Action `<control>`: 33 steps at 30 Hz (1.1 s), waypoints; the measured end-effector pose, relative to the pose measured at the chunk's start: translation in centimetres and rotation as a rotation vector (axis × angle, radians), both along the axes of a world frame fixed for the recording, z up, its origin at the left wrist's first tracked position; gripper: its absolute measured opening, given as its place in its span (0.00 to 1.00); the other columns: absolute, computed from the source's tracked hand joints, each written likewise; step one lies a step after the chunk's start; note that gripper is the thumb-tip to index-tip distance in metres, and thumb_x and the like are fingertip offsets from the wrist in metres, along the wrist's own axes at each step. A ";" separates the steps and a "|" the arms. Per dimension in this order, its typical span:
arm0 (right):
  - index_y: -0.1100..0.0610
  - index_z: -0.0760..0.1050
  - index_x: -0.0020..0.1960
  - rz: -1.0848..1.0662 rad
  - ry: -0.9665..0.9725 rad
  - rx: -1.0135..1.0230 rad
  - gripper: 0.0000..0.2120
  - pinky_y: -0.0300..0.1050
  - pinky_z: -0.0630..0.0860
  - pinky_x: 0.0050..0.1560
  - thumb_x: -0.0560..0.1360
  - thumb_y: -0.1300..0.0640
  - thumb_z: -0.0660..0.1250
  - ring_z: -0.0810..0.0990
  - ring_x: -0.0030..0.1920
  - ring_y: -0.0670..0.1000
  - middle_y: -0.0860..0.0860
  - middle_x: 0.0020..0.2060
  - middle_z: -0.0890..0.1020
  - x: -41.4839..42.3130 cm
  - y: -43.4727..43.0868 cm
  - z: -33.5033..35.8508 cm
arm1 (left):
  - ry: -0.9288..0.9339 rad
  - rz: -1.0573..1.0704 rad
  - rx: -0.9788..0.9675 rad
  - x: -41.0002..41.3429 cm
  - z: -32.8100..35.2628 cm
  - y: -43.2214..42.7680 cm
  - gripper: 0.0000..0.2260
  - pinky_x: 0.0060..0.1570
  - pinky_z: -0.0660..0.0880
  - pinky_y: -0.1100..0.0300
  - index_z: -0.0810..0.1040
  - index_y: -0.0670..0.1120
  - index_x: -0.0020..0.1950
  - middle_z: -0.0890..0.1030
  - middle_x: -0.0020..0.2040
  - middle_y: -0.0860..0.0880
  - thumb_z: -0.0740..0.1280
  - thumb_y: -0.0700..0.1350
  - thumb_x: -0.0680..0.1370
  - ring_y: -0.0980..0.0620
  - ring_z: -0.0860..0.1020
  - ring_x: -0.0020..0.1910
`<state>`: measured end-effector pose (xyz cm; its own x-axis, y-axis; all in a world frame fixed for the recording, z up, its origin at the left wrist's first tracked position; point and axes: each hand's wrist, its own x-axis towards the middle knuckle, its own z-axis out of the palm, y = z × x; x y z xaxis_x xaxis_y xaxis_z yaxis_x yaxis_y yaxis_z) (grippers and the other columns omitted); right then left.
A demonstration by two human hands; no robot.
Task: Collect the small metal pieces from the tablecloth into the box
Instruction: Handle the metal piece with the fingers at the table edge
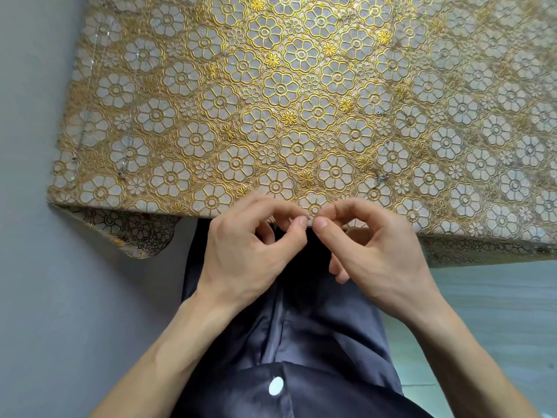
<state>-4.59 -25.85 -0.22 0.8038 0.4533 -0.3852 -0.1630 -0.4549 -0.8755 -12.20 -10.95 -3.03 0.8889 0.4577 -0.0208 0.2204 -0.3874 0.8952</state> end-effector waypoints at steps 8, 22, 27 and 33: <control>0.52 0.80 0.42 0.041 -0.026 -0.041 0.05 0.39 0.73 0.26 0.76 0.57 0.72 0.79 0.23 0.48 0.53 0.32 0.81 0.1 0.2 0.1 | -0.044 -0.021 0.170 -0.2 -0.1 -0.1 0.02 0.32 0.71 0.65 0.86 0.51 0.45 0.80 0.40 0.56 0.75 0.46 0.73 0.54 0.75 0.30; 0.55 0.79 0.42 -0.032 0.160 -0.002 0.06 0.38 0.71 0.23 0.77 0.59 0.70 0.74 0.20 0.46 0.47 0.23 0.76 0.5 0.6 0.2 | -0.133 -0.006 0.268 -0.4 -0.6 -0.3 0.02 0.28 0.73 0.59 0.87 0.50 0.47 0.81 0.42 0.55 0.75 0.46 0.75 0.55 0.71 0.27; 0.55 0.79 0.41 -0.016 0.158 -0.021 0.06 0.38 0.72 0.24 0.77 0.58 0.70 0.75 0.21 0.46 0.47 0.23 0.76 0.5 0.6 0.2 | -0.177 -0.020 0.341 -0.5 -1.1 -0.3 0.02 0.29 0.75 0.57 0.87 0.48 0.47 0.83 0.42 0.53 0.75 0.44 0.76 0.62 0.67 0.33; 0.55 0.78 0.40 -0.012 0.157 -0.025 0.06 0.37 0.72 0.23 0.77 0.58 0.69 0.75 0.20 0.46 0.49 0.22 0.75 0.6 0.8 0.1 | -0.161 -0.006 0.308 -0.4 -0.8 -0.5 0.02 0.29 0.74 0.61 0.87 0.49 0.46 0.83 0.42 0.54 0.75 0.45 0.75 0.61 0.69 0.30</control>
<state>-4.02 -25.09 -0.12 0.7381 0.4327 -0.5177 -0.3028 -0.4732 -0.8273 -12.64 -11.40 -3.83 0.8721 0.4158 0.2582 0.0833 -0.6458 0.7589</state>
